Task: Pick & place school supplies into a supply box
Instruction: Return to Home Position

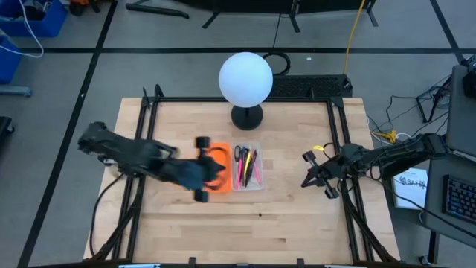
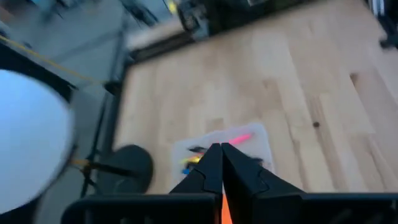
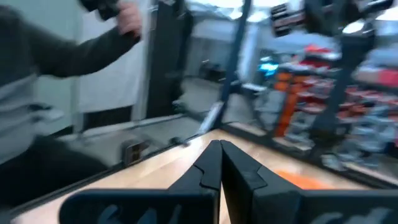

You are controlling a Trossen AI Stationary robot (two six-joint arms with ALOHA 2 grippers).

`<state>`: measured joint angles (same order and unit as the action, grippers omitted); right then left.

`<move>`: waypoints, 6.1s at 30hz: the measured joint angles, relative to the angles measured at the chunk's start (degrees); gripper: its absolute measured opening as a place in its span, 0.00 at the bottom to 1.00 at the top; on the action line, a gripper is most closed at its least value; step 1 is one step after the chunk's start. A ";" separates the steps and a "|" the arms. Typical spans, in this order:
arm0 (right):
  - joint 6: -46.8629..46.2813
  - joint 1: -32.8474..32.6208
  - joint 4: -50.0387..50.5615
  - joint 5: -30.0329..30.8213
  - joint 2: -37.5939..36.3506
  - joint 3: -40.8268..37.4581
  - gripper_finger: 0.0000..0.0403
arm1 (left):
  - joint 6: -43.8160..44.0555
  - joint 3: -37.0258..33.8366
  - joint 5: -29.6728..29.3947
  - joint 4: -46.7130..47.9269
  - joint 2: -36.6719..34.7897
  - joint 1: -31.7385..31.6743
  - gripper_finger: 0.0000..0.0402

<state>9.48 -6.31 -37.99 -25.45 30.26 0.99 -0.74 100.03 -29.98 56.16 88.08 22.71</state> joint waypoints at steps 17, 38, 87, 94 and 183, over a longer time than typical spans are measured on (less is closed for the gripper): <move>-3.45 0.46 -3.84 16.26 0.09 0.02 0.00 | -16.49 -70.94 14.80 -67.81 -42.69 -3.00 0.01; -11.50 12.79 2.84 19.26 -0.20 -0.20 0.00 | -11.34 -99.45 24.89 -65.20 -74.02 -21.80 0.00; -9.91 12.20 26.02 20.95 -24.85 -0.18 0.00 | -6.40 -97.59 24.37 -53.40 -87.74 -19.42 0.02; -9.91 12.20 26.04 20.94 -24.83 -0.20 0.00 | -6.42 -97.62 24.33 -53.59 -87.72 -19.42 0.09; -9.93 12.21 26.07 20.91 -24.81 -0.19 0.00 | -6.47 -97.64 24.31 -53.81 -87.72 -19.42 0.12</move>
<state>-0.45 5.90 -11.92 -4.54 5.45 0.81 -7.20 2.39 -5.67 2.35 0.36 3.29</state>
